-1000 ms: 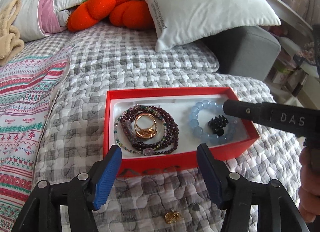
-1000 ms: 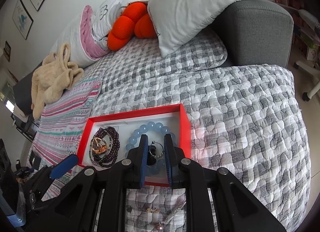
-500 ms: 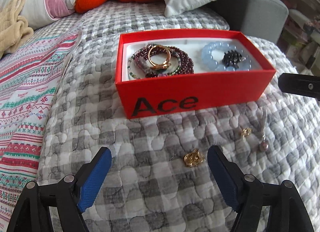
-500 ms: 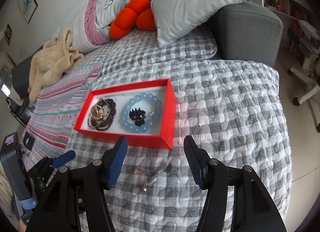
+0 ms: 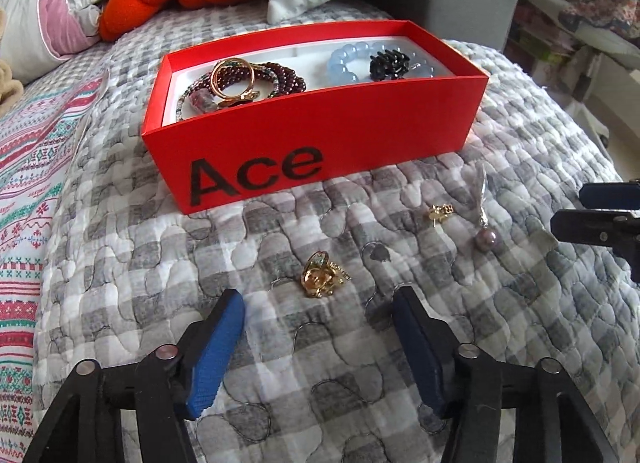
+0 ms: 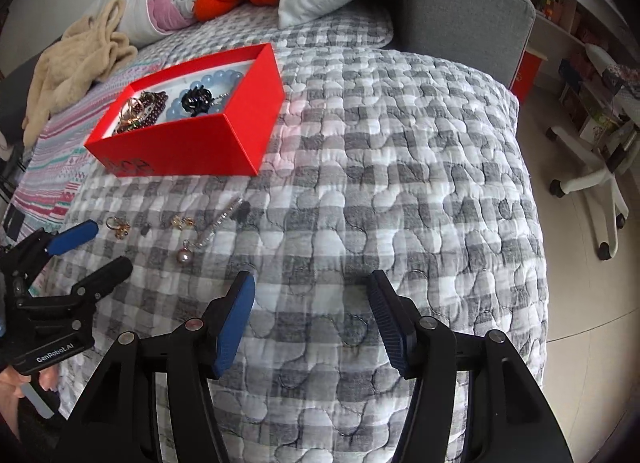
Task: Organize jewelry
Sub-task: 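Close the left tool on the gold flower ring while the right tool moves toward the pendant earring, then grasp the silver pendant earring with the right tool while the left tool holds the gold ring, then carry the gold ring and pendant over the red box and open the left tool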
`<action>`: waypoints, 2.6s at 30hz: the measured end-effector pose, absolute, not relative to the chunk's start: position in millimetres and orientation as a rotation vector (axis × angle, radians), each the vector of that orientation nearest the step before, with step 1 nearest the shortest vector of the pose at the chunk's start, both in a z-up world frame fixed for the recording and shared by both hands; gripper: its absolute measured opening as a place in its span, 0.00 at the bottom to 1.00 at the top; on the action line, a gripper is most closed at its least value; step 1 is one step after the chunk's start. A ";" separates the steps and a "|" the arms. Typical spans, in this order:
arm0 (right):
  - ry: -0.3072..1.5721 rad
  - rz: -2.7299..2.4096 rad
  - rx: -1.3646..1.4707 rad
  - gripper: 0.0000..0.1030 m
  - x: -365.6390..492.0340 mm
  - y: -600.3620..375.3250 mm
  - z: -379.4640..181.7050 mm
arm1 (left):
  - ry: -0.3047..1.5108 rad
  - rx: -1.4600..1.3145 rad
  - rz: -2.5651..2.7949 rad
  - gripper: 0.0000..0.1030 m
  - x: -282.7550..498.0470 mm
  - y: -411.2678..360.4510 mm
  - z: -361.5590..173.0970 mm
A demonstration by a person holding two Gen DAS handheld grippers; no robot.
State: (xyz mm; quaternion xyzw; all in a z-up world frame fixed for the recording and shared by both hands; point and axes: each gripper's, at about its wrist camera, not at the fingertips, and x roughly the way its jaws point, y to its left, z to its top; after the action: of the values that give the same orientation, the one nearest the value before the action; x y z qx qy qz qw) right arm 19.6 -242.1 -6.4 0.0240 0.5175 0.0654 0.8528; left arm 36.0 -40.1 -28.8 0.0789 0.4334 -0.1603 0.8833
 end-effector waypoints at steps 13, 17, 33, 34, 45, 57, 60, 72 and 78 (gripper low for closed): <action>1.084 0.157 -0.014 0.60 9.5 -232.3 -5.9 | 0.916 0.154 -0.289 0.14 47.3 -53.3 -25.8; 1.084 0.166 -0.006 0.60 8.5 -229.8 -6.2 | 0.927 0.131 -0.272 0.13 49.5 -48.7 -22.6; 1.064 0.207 -0.032 0.63 14.8 -180.4 -9.5 | 0.930 0.073 -0.243 0.13 45.1 -11.2 -9.4; 1.070 0.220 -0.011 0.63 17.9 -179.1 -9.0 | 0.929 0.069 -0.244 0.13 44.7 -9.8 -8.2; 1.116 0.170 0.260 0.35 53.9 -204.9 -2.2 | 0.934 0.032 -0.237 0.13 43.0 5.3 -2.3; 1.111 0.138 0.190 0.04 63.9 -187.9 -10.0 | 0.938 0.008 -0.231 0.13 46.7 7.5 0.3; 1.110 0.152 0.213 0.03 62.1 -194.3 -6.1 | 0.932 -0.003 -0.231 0.13 47.3 8.2 3.9; 1.002 0.249 0.352 0.03 46.5 -213.4 45.5 | 0.891 -0.061 -0.216 0.13 56.7 10.4 26.4; 0.944 0.274 0.414 0.03 47.4 -221.7 65.1 | 0.848 -0.099 -0.241 0.13 64.2 5.0 38.2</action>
State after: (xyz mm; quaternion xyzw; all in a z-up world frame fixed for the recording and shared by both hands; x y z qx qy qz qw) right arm 47.4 -221.7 65.1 0.1973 0.4499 0.1307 0.8611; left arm 64.2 5.0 38.2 -0.0481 0.4103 -0.1164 0.9032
